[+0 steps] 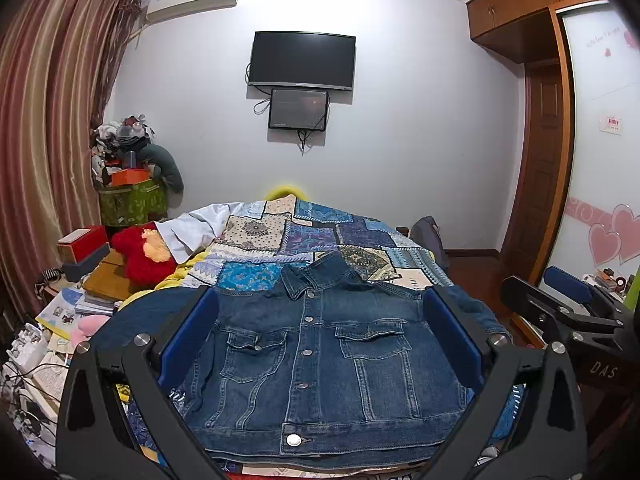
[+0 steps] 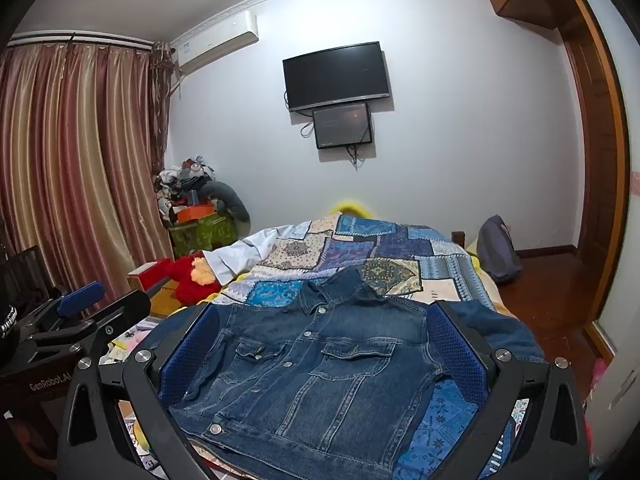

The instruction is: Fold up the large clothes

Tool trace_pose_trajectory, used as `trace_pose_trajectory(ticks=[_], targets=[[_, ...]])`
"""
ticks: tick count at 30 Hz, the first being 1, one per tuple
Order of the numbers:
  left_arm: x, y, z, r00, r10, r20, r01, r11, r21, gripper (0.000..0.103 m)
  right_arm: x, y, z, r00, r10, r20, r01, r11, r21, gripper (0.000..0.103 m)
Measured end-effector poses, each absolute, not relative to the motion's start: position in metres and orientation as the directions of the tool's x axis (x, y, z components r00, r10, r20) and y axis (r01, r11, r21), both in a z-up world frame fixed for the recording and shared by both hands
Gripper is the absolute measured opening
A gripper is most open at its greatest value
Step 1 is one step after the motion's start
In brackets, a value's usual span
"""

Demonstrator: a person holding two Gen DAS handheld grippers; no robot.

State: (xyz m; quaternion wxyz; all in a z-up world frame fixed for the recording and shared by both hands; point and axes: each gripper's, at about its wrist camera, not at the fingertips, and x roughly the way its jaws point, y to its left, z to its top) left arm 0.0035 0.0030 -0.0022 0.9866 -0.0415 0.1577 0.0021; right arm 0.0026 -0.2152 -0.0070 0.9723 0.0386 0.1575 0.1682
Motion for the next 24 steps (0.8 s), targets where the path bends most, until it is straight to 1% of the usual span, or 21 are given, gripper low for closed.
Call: trace_pose_trajectory(ticks=[24], targets=[[0.0005,0.0015,0.0025,0.954,-0.015,-0.3,-0.01,0.997,-0.08,0.103,0.004,-0.2146,-0.0074,0.893,0.338,-0.295,-0.314,0.941,0.128,0.103]])
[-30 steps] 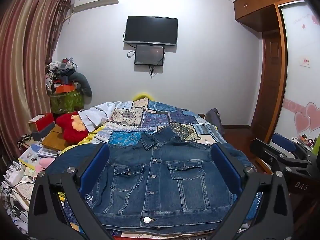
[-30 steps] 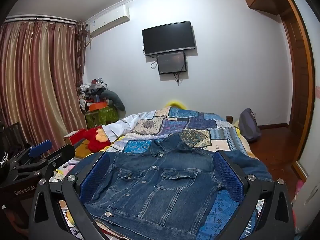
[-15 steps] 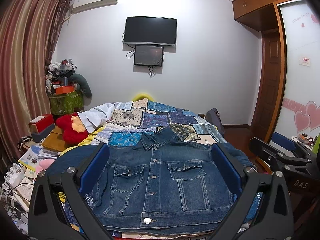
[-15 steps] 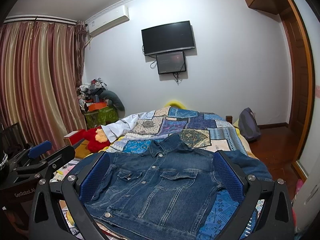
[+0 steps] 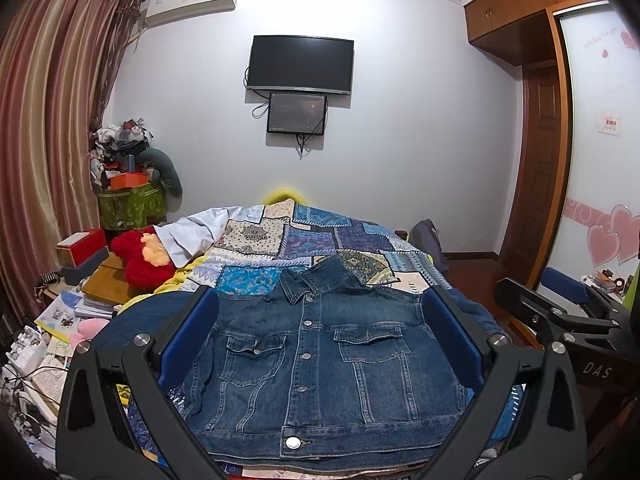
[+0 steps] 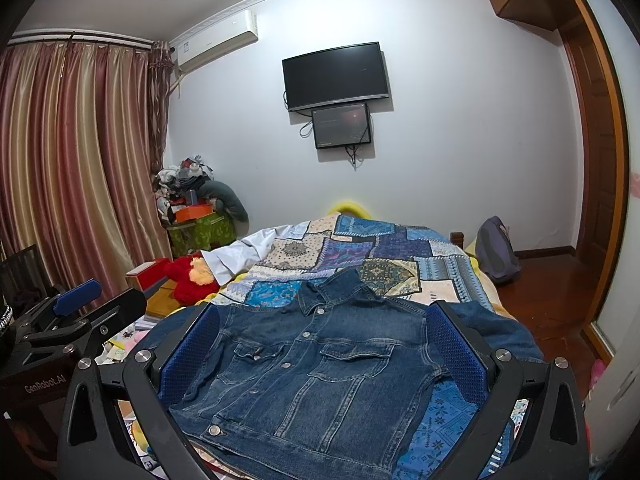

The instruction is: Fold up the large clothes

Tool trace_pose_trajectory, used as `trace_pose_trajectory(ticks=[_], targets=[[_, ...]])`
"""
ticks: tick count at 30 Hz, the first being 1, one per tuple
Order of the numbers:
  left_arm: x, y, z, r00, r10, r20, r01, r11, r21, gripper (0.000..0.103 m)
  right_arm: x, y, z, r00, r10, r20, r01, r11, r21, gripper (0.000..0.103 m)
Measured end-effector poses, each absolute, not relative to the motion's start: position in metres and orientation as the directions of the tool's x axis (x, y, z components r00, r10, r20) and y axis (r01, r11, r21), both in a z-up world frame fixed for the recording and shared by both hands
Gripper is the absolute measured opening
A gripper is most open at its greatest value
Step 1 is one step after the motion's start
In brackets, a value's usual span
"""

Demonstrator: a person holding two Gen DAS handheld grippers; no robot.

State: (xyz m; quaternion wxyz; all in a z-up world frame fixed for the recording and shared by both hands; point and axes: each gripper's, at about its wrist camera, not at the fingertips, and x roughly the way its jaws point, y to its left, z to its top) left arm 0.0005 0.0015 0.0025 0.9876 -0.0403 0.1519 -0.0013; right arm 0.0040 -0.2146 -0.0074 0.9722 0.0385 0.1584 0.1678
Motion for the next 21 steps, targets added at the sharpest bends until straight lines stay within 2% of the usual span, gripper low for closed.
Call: trace_pose_trajectory(ticks=[21], targets=[[0.0023,-0.0014,0.0036,0.954,-0.021,-0.299,-0.003,0.997,-0.08,0.103,0.0028,-0.2104,-0.0094,0.894,0.338,-0.294,-0.314,0.941,0.125,0.103]])
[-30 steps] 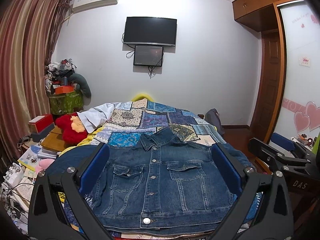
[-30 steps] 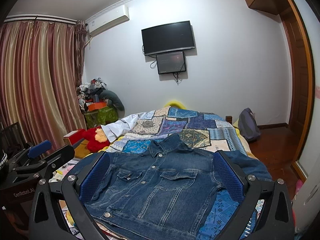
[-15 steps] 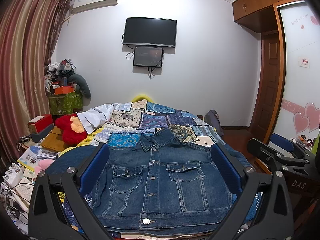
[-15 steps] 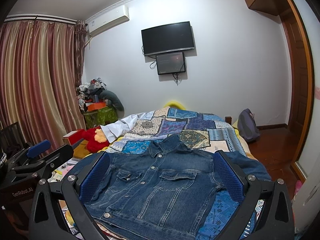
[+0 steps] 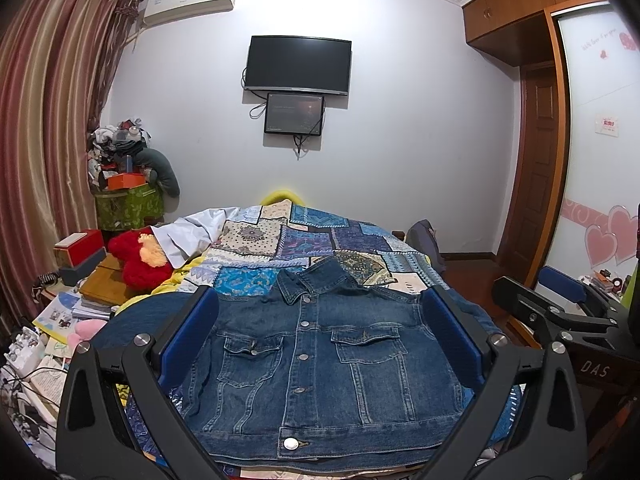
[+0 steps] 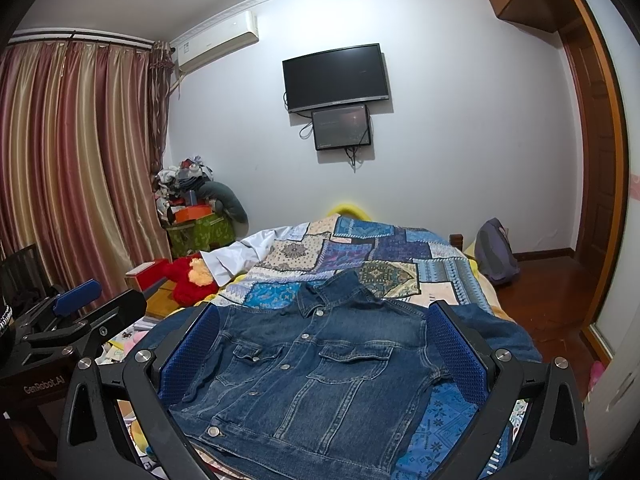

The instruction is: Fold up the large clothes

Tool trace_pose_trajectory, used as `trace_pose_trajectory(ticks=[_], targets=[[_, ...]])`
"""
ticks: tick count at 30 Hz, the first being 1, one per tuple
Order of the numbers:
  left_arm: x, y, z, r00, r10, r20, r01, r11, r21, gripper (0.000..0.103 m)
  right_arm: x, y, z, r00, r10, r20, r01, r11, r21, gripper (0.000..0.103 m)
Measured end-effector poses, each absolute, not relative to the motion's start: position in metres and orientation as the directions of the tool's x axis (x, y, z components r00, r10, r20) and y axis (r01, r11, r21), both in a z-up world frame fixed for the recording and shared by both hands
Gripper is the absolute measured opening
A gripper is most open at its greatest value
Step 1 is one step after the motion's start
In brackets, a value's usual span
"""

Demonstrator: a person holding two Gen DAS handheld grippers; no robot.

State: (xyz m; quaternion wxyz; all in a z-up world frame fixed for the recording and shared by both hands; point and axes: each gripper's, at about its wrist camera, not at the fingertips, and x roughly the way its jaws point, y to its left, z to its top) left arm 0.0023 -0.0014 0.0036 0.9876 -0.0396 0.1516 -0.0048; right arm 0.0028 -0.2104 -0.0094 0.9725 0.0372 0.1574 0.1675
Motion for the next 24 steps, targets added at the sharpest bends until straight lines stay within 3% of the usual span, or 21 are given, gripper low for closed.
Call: trace_pose_trajectory(ticks=[14,24], targets=[[0.009,0.003,0.0,0.95,-0.024,-0.312,0.001,0.997,-0.072,0.103,0.019,-0.222,-0.014,0.898,0.305,-0.316,-0.277,0.952,0.13,0.103],[0.037,0.05,0.009,0.951,0.062,-0.302,-0.085,0.994,-0.063,0.103,0.057,-0.228,-0.027,0.901,0.246,-0.357,-0.23,0.969,0.089,0.103]])
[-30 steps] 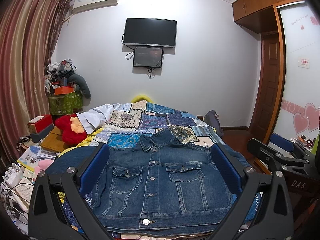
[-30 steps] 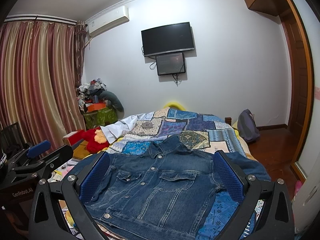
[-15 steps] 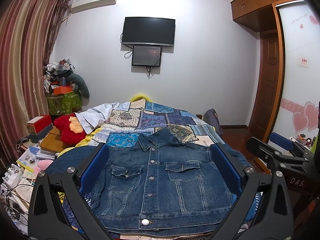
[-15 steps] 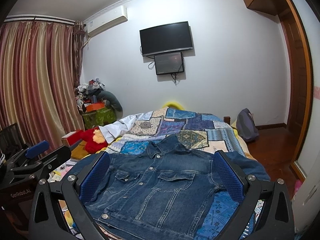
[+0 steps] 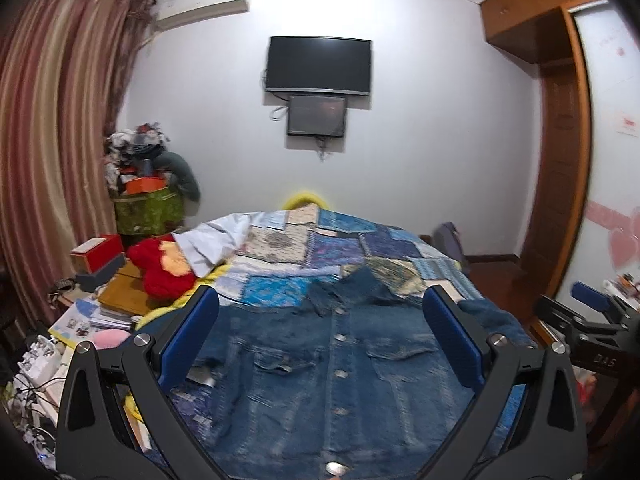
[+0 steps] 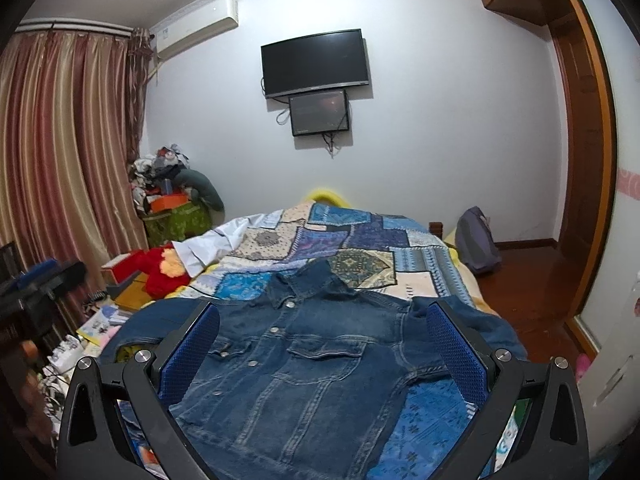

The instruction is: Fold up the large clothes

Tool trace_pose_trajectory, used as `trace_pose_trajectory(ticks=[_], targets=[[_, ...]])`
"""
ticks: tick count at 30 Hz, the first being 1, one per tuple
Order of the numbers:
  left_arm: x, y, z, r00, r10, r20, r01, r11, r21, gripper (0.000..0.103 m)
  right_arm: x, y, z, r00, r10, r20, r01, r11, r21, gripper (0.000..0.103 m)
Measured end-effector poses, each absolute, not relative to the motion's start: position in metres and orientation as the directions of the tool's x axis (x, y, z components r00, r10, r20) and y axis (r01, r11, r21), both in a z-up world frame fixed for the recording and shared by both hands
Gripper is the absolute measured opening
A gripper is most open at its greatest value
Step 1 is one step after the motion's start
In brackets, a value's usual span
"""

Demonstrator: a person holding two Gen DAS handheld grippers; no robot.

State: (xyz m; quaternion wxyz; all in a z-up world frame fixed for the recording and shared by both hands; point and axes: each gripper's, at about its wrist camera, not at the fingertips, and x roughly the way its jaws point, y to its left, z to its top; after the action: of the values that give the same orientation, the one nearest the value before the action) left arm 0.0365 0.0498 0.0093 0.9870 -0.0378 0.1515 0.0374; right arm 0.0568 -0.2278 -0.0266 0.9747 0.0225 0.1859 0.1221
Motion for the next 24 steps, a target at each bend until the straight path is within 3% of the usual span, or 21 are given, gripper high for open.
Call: trace_pose_trajectory(ticks=[8,17,24], targets=[[0.082,0.135,-0.001,0.912,0.242,-0.331,-0.286,0.954,-0.091,0.103,0.115,-0.226,-0.041,0.895,0.203,-0.397,-0.195,0.979,0.061,0.103],[0.144,0.221,-0.055,0.812,0.363,-0.457,-0.409,0.913,-0.003,0.103,0.215,-0.198,-0.076,0.838,0.224,-0.497,-0.237,0.971,0.038,0.103],[0.181,0.275,-0.139,0.688,0.286,-0.667,-0.452,0.888,-0.086,0.103,0.304,-0.146,-0.136,0.695,0.231,-0.681,-0.296,0.955,0.022,0.103]])
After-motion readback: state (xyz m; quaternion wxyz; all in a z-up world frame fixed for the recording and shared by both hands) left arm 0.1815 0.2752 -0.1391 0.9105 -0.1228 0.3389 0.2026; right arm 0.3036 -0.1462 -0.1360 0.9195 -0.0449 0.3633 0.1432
